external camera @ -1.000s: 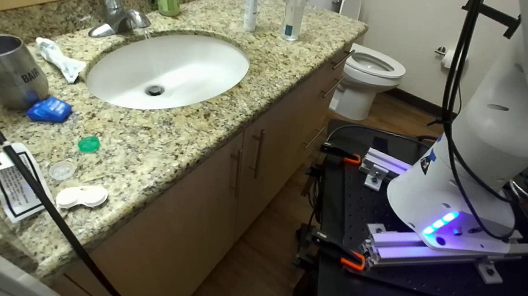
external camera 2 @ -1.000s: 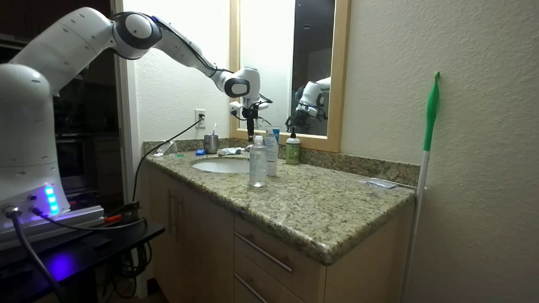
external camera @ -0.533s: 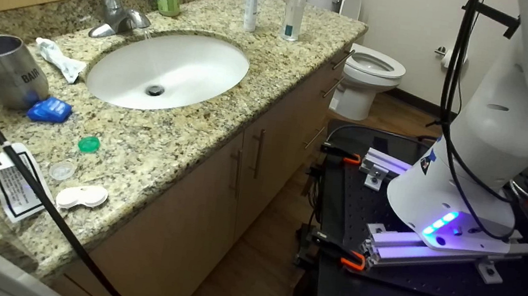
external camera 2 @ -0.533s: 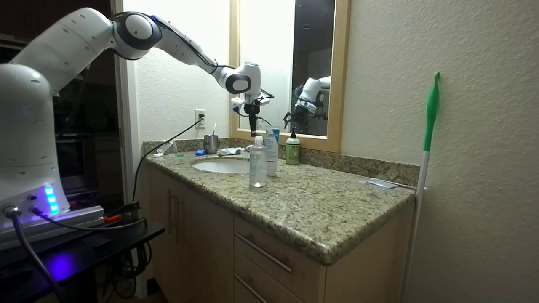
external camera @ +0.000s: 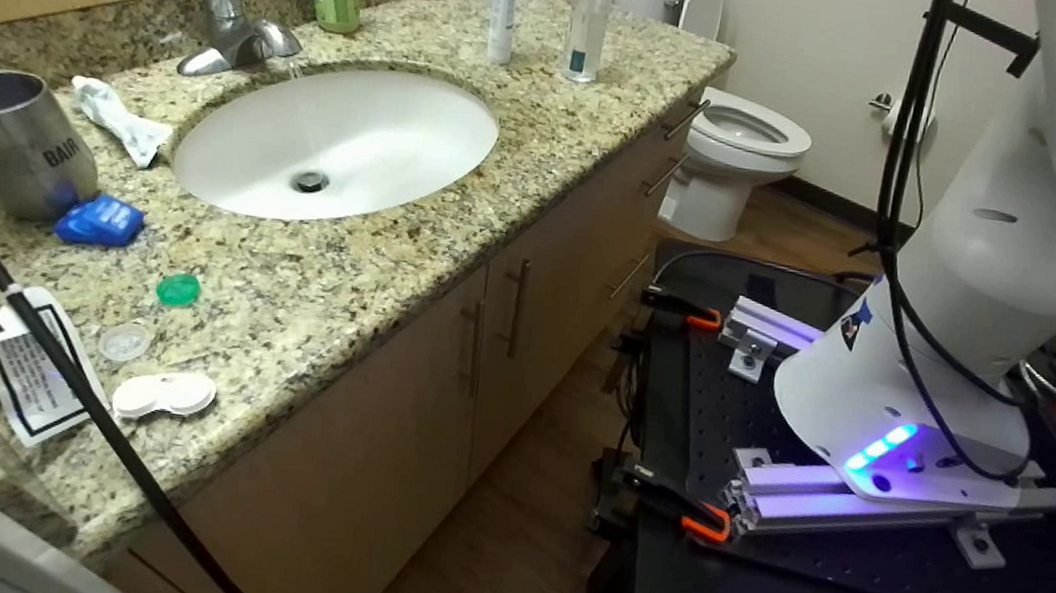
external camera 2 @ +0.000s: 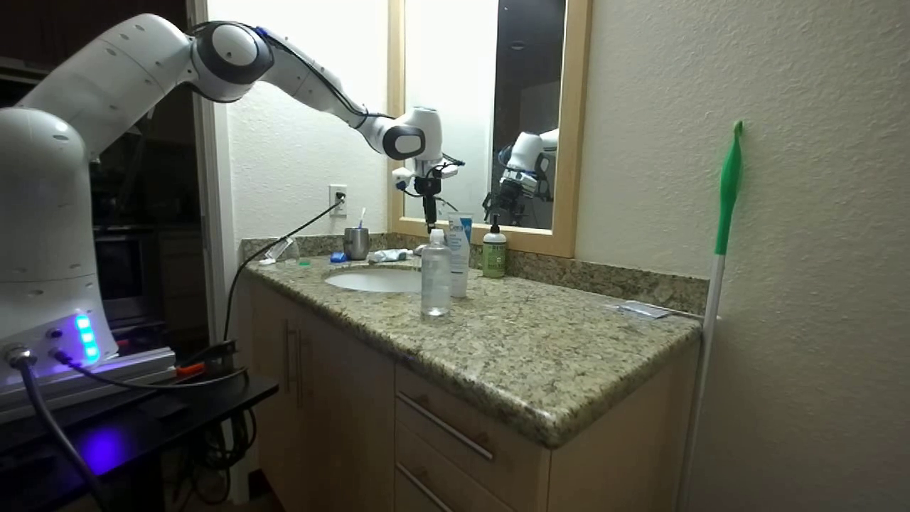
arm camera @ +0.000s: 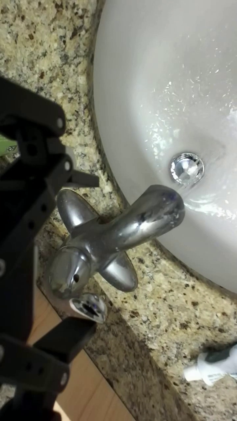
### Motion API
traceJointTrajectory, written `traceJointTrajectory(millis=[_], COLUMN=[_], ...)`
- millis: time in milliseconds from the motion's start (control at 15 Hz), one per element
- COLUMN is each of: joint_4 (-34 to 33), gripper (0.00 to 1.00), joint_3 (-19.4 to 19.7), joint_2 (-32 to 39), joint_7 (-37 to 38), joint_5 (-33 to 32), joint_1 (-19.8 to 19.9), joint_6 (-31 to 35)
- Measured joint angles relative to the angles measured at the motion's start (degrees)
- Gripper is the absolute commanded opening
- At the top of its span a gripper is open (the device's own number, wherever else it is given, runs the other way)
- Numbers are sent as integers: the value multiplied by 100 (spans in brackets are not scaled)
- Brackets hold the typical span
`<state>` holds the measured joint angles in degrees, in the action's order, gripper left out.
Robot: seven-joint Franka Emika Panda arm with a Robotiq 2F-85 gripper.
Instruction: Turn off the faucet
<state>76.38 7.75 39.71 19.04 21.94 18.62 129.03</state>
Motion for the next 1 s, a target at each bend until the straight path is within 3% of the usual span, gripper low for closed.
traceJointTrajectory(millis=[733, 1000], joint_4=[7, 0], gripper=[100, 100], joint_3=[66, 65], joint_2=[0, 69], joint_7=[0, 13], joint_5=[-59, -37], joint_1=[6, 82], joint_6=[-5, -732])
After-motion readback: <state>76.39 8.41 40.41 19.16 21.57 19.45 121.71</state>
